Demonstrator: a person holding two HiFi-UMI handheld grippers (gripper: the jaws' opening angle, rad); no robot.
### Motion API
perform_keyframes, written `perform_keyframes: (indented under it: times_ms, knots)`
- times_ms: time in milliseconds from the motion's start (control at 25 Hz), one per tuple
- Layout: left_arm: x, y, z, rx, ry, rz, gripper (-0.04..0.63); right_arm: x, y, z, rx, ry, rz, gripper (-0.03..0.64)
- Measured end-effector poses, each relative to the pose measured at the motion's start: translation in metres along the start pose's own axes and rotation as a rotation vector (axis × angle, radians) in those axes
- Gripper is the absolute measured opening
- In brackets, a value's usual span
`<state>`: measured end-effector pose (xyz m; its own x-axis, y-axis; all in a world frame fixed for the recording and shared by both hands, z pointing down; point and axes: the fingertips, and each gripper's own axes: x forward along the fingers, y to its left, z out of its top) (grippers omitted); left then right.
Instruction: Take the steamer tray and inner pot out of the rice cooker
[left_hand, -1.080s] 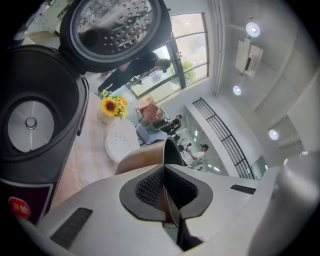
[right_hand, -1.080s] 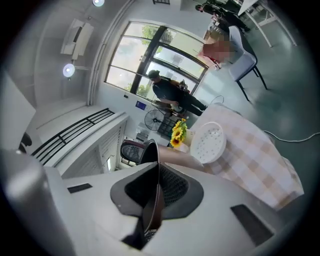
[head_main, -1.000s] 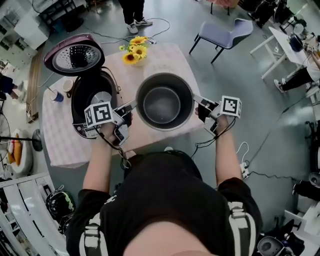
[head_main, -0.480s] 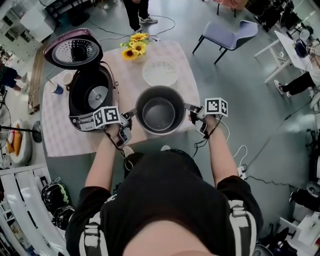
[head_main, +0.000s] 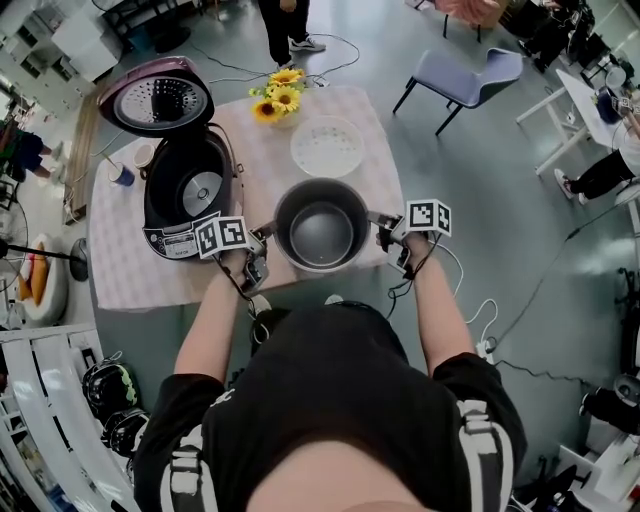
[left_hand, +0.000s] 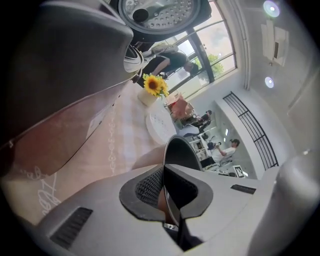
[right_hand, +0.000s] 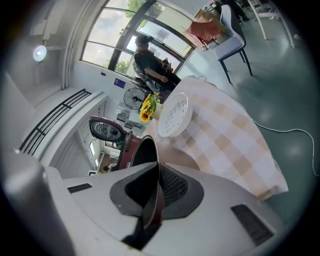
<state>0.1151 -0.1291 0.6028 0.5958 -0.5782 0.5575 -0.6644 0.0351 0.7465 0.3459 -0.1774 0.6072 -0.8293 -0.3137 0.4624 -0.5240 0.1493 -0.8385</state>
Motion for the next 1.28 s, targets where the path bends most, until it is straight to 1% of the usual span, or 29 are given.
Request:
perform_keyframes:
  times_ms: [120,200,240,320,400,440,480,520,560,600,680,800,880,960,1000,1080,1160,1200,1280]
  knots:
    - [-0.001,-0.001,0.000,0.041,-0.027,-0.003,0.008,0.000,-0.001,0.000,0.008,-0.034,-0.010,0.011]
    - [-0.002,-0.002,0.000,0.100,-0.037,0.015,0.008,-0.001,0.000,-0.001,-0.013,-0.051,-0.030,0.012]
    - [-0.002,-0.002,0.000,0.143,-0.036,0.030,0.009,0.000,0.001,-0.001,-0.039,-0.054,-0.049,0.012]
    - [-0.002,-0.004,-0.001,0.257,-0.021,0.078,0.009,-0.001,0.003,-0.001,-0.132,-0.052,-0.110,0.012]
    - [-0.003,-0.007,-0.001,0.403,-0.008,0.154,0.017,-0.004,0.005,0.004,-0.273,-0.067,-0.204,0.020]
    - [-0.006,-0.009,0.003,0.484,-0.023,0.202,0.018,-0.007,0.008,0.009,-0.351,-0.092,-0.255,0.026]
    - [-0.010,-0.012,0.009,0.570,-0.060,0.253,0.018,-0.011,0.013,0.015,-0.423,-0.131,-0.299,0.026]
    - [-0.016,-0.016,0.018,0.656,-0.115,0.301,0.018,-0.016,0.021,0.023,-0.487,-0.177,-0.329,0.026]
    - [-0.023,-0.022,0.028,0.733,-0.174,0.337,0.018,-0.021,0.031,0.032,-0.541,-0.227,-0.345,0.026]
    - [-0.031,-0.031,0.037,0.795,-0.228,0.358,0.018,-0.027,0.045,0.041,-0.589,-0.280,-0.350,0.026]
    - [-0.048,-0.052,0.053,0.871,-0.331,0.360,0.018,-0.039,0.076,0.057,-0.683,-0.398,-0.347,0.026]
    - [-0.079,-0.091,0.076,0.941,-0.501,0.344,0.018,-0.063,0.132,0.076,-0.845,-0.615,-0.346,0.026]
    - [-0.102,-0.118,0.090,0.972,-0.614,0.343,0.018,-0.078,0.173,0.082,-0.966,-0.762,-0.343,0.026]
    - [-0.123,-0.141,0.101,0.975,-0.711,0.329,0.018,-0.090,0.210,0.083,-1.061,-0.863,-0.332,0.025]
    - [-0.132,-0.152,0.105,0.970,-0.749,0.315,0.018,-0.094,0.225,0.082,-1.088,-0.899,-0.318,0.025]
    - [-0.148,-0.171,0.110,0.970,-0.811,0.297,0.017,-0.101,0.251,0.081,-1.110,-0.958,-0.284,0.025]
    - [-0.160,-0.186,0.112,0.995,-0.857,0.313,0.012,-0.106,0.266,0.080,-1.107,-1.004,-0.270,0.022]
    - [-0.164,-0.192,0.112,1.009,-0.875,0.325,0.006,-0.107,0.271,0.080,-1.100,-1.019,-0.264,-0.003]
    - [-0.168,-0.198,0.111,1.024,-0.896,0.337,0.003,-0.107,0.276,0.078,-1.082,-1.033,-0.248,-0.003]
